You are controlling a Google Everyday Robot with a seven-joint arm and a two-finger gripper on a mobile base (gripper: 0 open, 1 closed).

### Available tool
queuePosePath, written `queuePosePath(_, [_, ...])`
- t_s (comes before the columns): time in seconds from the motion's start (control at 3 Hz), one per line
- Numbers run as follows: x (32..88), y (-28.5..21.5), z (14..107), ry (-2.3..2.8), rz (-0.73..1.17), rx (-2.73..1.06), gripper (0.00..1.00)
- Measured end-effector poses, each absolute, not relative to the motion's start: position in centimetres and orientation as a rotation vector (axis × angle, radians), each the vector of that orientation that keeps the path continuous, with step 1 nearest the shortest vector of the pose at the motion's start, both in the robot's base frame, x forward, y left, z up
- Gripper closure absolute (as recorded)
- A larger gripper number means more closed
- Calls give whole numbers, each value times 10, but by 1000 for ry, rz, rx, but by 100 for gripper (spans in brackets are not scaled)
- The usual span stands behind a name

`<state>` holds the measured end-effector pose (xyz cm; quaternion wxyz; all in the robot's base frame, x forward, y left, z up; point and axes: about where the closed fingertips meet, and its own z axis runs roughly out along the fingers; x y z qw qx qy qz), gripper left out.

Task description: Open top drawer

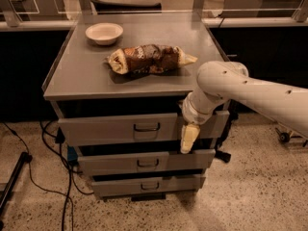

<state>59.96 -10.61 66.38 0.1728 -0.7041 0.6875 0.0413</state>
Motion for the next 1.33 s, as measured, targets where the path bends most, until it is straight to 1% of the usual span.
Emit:
queuePosePath(0.67, [597, -106, 660, 1964, 138, -2006, 0])
queuePosePath(1.33, [590, -106, 649, 1997, 212, -2040, 0])
